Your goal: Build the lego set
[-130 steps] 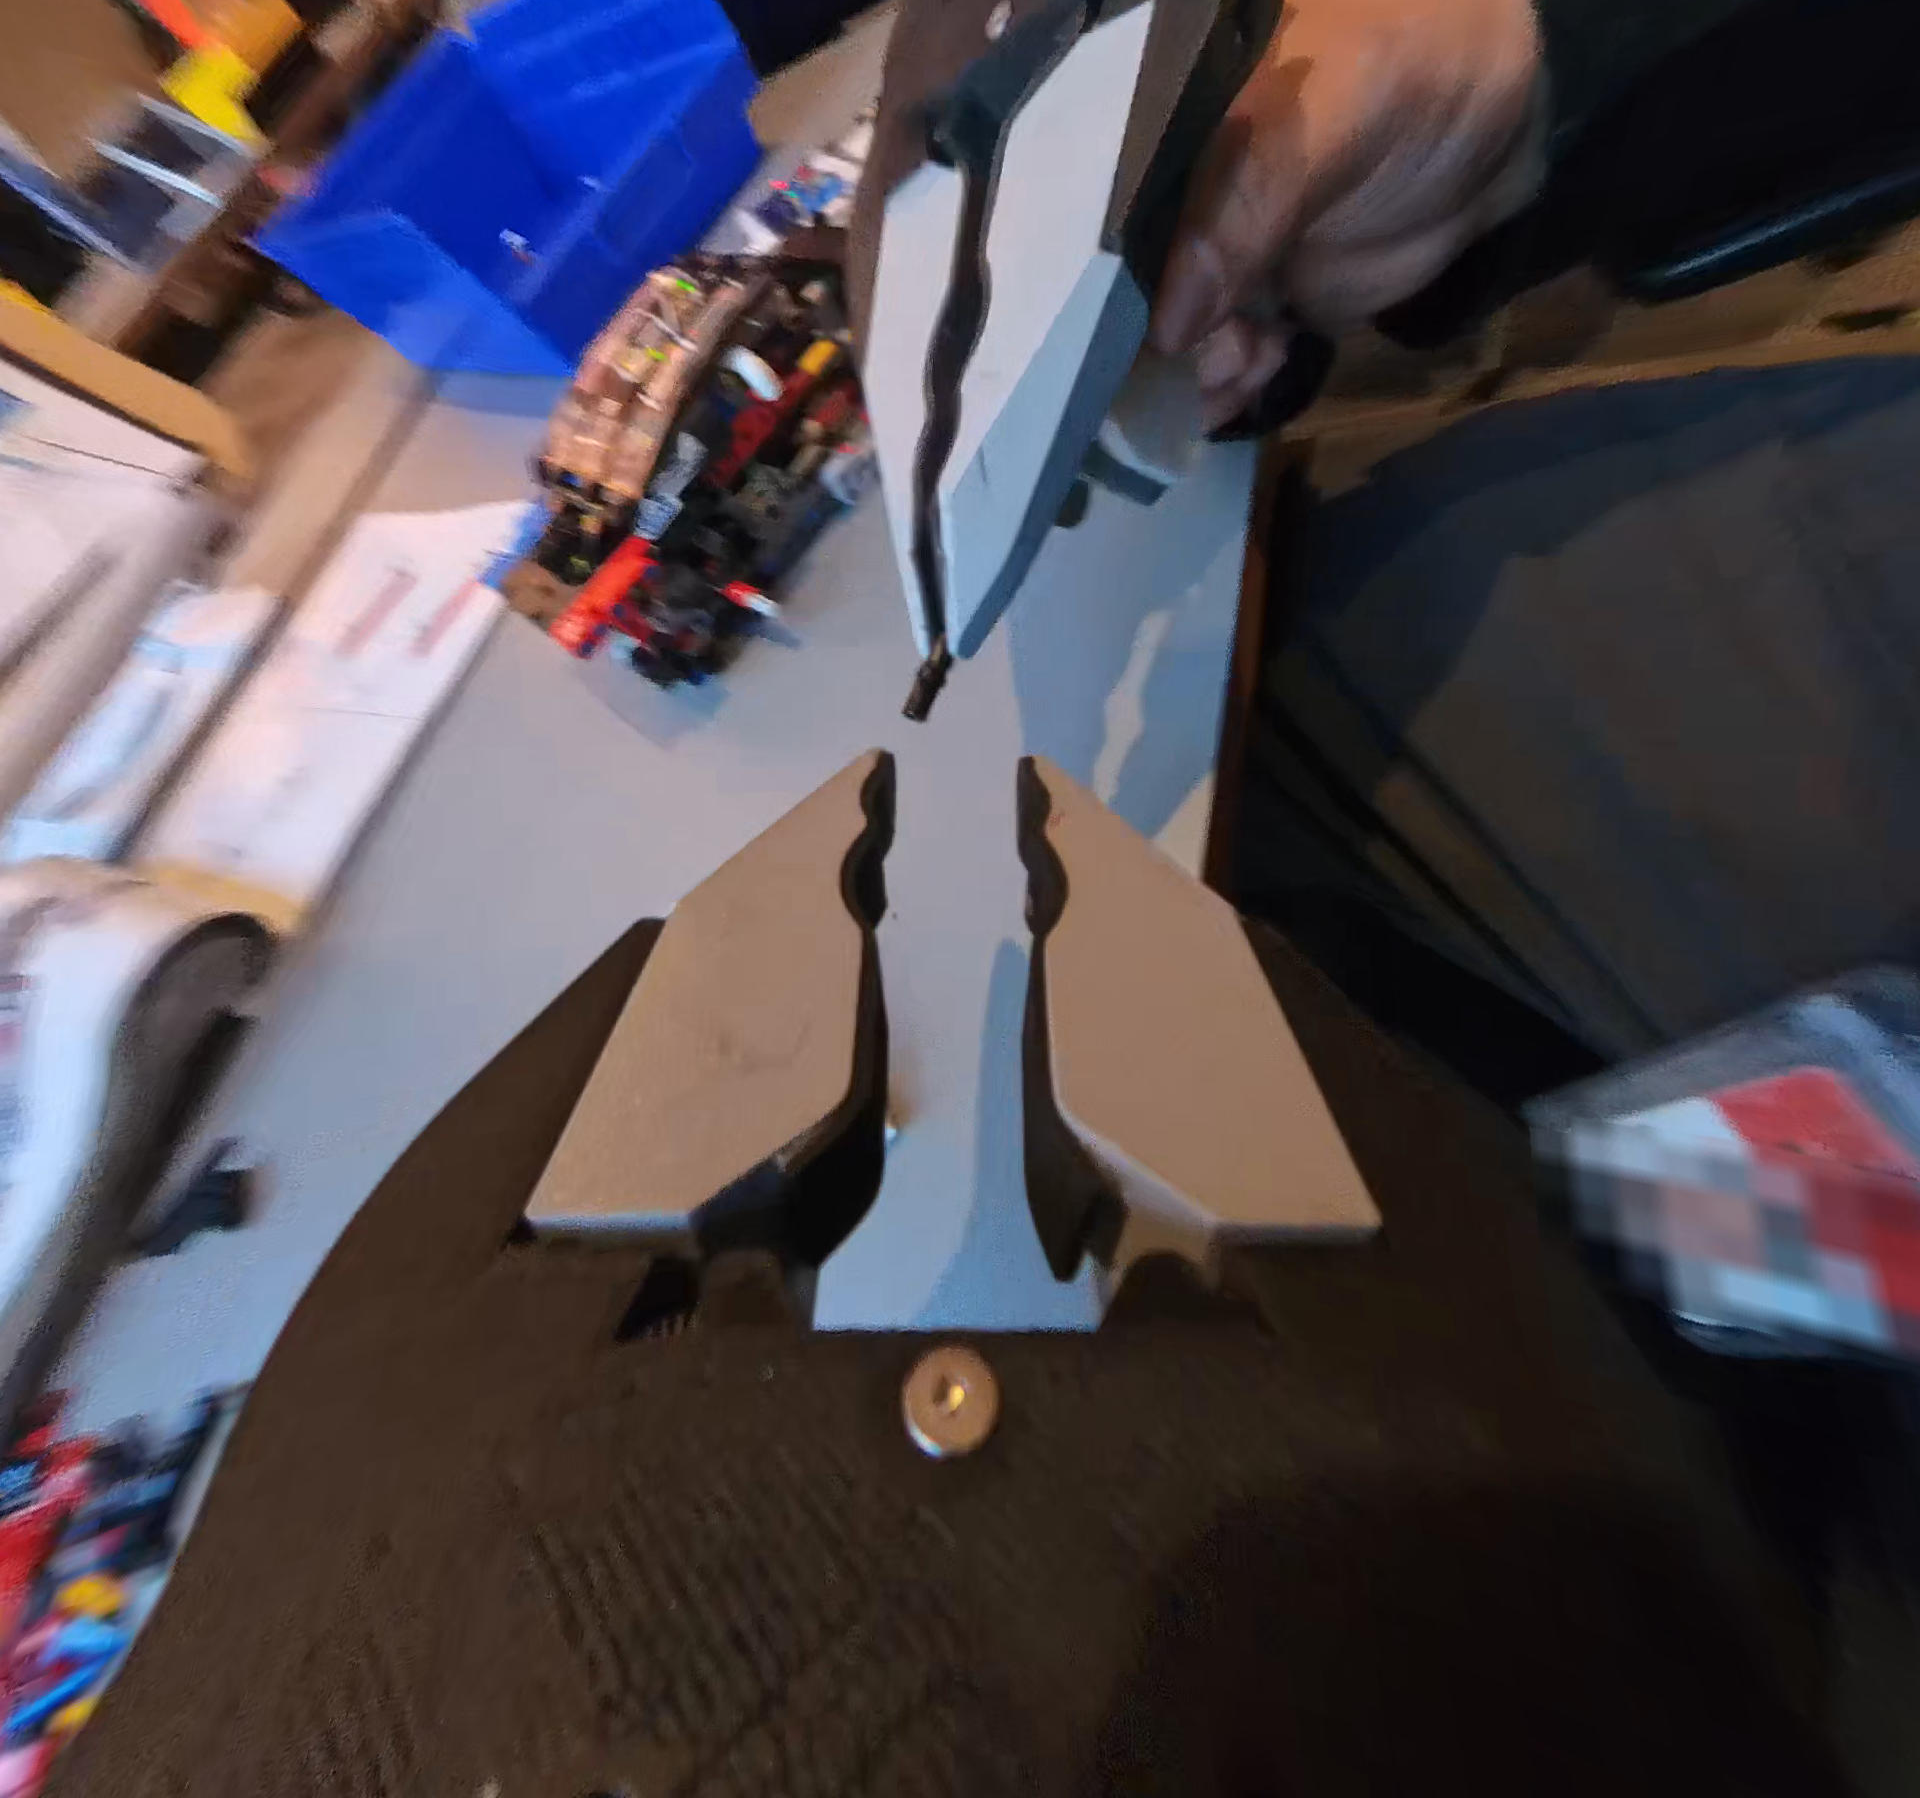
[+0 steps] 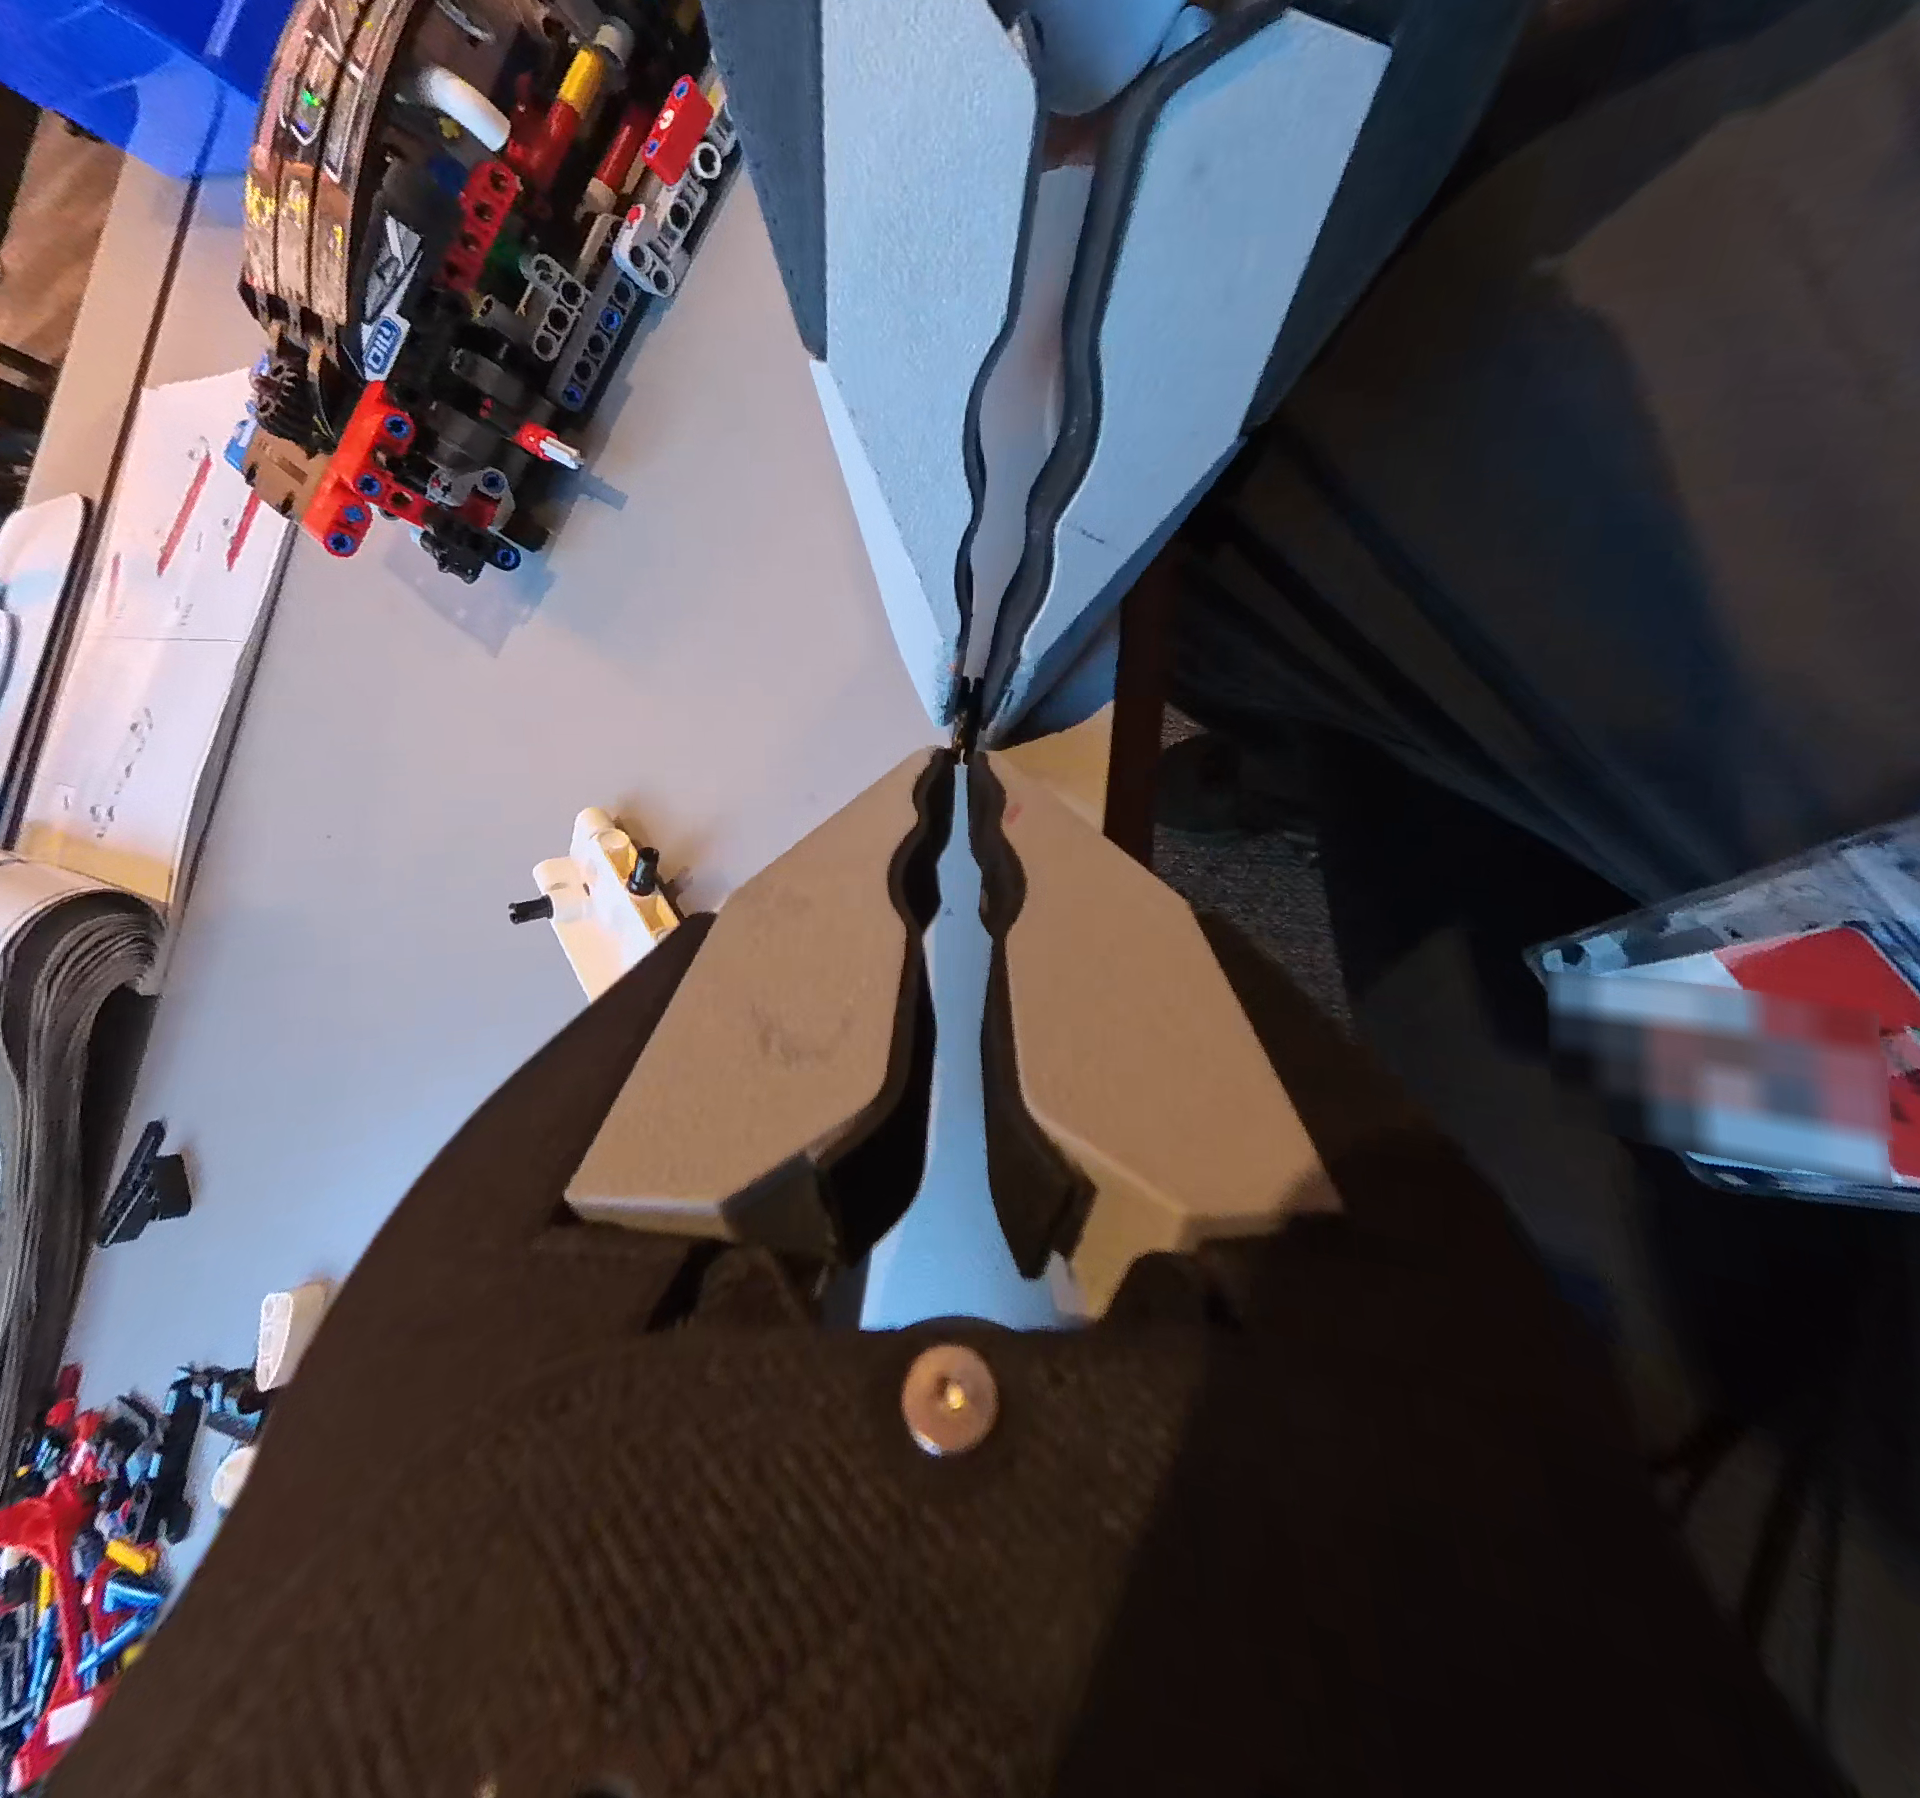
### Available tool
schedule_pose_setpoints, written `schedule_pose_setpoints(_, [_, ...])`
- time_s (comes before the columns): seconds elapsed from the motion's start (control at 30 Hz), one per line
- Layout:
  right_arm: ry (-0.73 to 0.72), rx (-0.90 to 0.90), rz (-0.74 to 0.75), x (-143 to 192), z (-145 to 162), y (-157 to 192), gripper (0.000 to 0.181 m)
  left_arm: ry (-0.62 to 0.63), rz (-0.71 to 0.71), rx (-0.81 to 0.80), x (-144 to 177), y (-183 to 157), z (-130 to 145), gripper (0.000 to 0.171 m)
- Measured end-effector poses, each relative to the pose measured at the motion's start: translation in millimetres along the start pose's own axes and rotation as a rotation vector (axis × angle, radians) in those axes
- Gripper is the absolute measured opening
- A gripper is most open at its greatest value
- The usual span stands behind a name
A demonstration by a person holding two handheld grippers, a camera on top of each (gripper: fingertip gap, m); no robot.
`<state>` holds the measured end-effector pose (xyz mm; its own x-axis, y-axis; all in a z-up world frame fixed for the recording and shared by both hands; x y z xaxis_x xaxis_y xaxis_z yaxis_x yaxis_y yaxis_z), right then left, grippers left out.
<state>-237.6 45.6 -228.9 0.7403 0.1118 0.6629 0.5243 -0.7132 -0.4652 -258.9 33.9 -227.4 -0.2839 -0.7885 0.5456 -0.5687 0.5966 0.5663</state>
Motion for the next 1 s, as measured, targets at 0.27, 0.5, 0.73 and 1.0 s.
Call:
schedule_pose_setpoints(0.27, [0.002,-0.002,0.004,-0.3,0.5,-0.6,0.002,0.017,-0.010,0.026,-0.8,0.0,0.5,0.000])
schedule_pose_setpoints(0.5, [0.004,-0.004,0.005,-0.6,1.5,-2.1,0.002,0.021,0.019,0.099,-2.1,1.3,0.2,0.000])
schedule_pose_setpoints(0.73, [0.001,-0.004,0.002,-0.9,1.4,-2.2,0.002,0.020,0.088,0.133,-2.2,2.0,0.0,0.001])
schedule_pose_setpoints(1.0, [-0.001,-0.005,-0.001,-0.6,1.7,-1.8,0.002,0.033,0.047,0.050,-2.2,1.8,0.1,0.000])
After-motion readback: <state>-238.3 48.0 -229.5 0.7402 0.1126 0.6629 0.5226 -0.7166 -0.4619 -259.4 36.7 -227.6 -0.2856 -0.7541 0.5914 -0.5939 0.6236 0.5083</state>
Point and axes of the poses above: each gripper's, where its closed fingertips meet, x back along the fingers, z out of its underside, y = z × x across the jaws, the point moved 2 cm from there along x, back along the fingers, and after that the axes turned 10 degrees about -z, right-handed, at the moved point
